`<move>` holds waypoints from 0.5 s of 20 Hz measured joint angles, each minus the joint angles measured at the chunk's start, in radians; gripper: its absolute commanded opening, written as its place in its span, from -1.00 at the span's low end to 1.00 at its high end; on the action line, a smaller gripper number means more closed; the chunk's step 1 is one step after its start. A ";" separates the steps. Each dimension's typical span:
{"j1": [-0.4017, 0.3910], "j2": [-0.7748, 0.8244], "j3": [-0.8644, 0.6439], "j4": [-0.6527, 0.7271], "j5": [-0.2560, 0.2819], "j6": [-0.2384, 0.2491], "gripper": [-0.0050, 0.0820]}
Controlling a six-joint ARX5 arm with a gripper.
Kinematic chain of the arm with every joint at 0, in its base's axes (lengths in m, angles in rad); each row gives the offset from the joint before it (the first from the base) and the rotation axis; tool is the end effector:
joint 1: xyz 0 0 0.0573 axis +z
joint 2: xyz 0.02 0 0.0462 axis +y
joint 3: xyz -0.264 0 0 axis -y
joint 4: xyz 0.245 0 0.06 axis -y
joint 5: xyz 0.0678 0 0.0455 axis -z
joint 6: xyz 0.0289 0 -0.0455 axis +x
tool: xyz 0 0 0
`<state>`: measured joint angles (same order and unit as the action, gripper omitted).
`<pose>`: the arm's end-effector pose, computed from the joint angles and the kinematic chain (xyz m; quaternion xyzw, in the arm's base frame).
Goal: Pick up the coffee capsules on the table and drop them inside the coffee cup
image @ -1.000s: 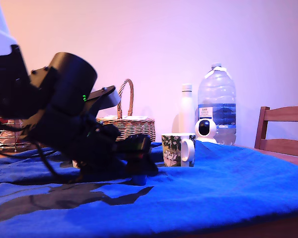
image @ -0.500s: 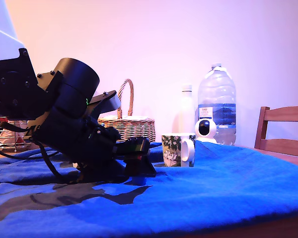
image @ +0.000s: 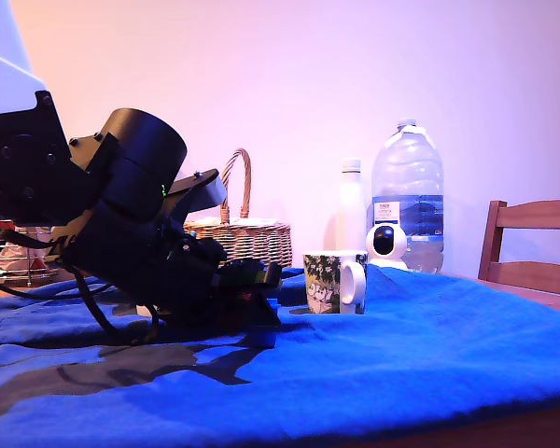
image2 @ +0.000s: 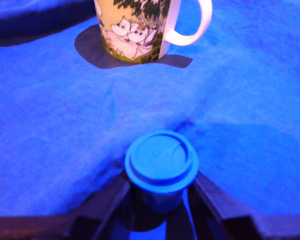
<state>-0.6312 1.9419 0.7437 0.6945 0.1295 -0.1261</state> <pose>0.2766 -0.2068 0.0966 0.0051 0.2636 -0.3436 0.9014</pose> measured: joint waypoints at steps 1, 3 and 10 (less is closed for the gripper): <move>0.000 0.000 0.000 0.001 0.000 0.000 -0.55; 0.000 0.000 0.000 0.001 0.000 0.000 -0.55; 0.000 0.000 0.000 0.021 0.008 0.001 -0.55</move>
<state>-0.6312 1.9419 0.7437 0.7155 0.1371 -0.1253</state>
